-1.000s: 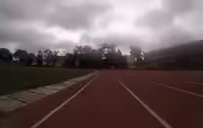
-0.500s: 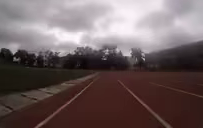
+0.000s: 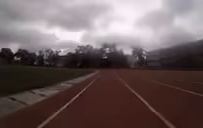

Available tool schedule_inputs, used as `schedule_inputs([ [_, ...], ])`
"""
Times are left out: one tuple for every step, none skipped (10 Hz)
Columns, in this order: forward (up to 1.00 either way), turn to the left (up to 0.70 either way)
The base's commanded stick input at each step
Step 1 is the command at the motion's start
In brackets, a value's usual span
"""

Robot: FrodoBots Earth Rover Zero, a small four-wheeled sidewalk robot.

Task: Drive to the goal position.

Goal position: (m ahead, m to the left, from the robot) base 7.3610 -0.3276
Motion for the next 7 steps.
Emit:
schedule_inputs([
  [0.70,0.00],
  [0.70,0.00],
  [0.70,0.00],
  [0.70,0.00],
  [0.70,0.00],
  [0.70,0.00],
  [0.70,0.00],
])
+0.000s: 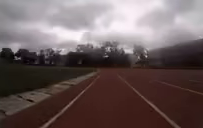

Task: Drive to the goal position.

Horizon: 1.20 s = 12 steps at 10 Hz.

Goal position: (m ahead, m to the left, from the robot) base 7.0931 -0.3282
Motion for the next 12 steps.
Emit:
schedule_inputs([
  [0.70,0.00],
  [0.70,0.00],
  [0.70,0.00],
  [0.70,0.00],
  [0.70,0.00],
  [0.70,0.00],
  [0.70,0.00],
  [0.70,0.00],
  [0.70,0.00],
  [0.70,0.00],
  [0.70,0.00],
  [0.70,0.00],
])
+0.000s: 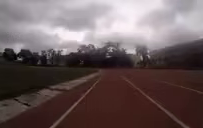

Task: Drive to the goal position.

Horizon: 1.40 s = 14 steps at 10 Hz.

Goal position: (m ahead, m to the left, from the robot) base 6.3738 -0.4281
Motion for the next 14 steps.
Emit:
schedule_inputs([
  [0.70,0.00],
  [0.70,0.00],
  [0.70,0.00],
  [0.70,0.00],
  [0.70,0.00],
  [0.70,0.00],
  [0.70,0.00],
  [0.70,0.00],
  [0.70,0.00],
  [0.70,0.00],
  [0.70,0.00],
  [0.70,0.00],
  [0.70,0.00],
  [0.70,0.00],
])
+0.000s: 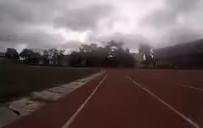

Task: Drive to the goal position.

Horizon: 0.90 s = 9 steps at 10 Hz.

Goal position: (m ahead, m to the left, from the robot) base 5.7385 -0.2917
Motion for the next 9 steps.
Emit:
schedule_inputs([
  [0.70,0.00],
  [0.70,0.00],
  [0.70,0.00],
  [0.70,0.00],
  [0.70,0.00],
  [0.70,0.00],
  [0.70,0.00],
  [0.70,0.00],
  [0.70,0.00],
])
